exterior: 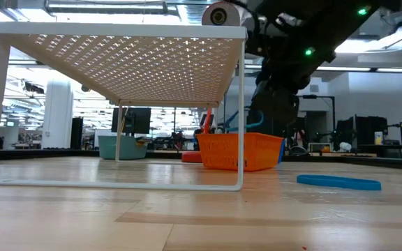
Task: Pick & Place Office Desk Supplies
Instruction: Put the blue rubber band into the orange bin
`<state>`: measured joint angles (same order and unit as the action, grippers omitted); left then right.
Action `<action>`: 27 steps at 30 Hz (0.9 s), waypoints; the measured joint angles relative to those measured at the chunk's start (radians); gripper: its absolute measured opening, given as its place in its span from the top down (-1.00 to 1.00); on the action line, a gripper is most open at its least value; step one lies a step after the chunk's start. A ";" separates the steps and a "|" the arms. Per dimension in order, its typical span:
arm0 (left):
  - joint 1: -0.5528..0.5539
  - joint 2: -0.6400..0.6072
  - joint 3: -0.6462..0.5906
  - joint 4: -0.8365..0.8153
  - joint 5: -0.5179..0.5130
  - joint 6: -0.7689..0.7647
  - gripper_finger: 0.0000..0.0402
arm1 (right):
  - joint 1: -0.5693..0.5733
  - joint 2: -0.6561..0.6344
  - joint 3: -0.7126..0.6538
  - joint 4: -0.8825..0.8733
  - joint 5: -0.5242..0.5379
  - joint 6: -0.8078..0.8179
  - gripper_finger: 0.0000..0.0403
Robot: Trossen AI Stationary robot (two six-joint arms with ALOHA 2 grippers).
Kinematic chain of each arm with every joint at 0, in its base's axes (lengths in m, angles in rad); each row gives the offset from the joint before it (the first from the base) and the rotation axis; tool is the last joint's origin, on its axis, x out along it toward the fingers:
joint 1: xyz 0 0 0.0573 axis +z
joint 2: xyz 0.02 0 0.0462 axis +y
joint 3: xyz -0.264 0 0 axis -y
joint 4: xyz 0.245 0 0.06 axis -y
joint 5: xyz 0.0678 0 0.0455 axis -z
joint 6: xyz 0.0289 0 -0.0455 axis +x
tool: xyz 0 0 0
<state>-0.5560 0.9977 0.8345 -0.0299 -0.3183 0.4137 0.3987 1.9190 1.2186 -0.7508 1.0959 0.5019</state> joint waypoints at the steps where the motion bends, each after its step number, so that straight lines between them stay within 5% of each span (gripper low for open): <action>1: 0.000 0.000 0.000 0.000 0.000 0.000 0.19 | -0.006 0.000 0.000 0.006 -0.013 -0.010 1.00; 11: 0.000 0.000 0.000 -0.004 -0.005 -0.002 0.19 | -0.079 -0.001 0.000 0.024 -0.068 -0.067 0.92; 27: 0.000 0.000 0.000 -0.016 -0.003 -0.002 0.19 | -0.120 -0.003 0.000 0.139 -0.180 -0.249 0.26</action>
<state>-0.5560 0.9981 0.8345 -0.0460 -0.3218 0.4114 0.2790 1.9164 1.2186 -0.6121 0.9161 0.2525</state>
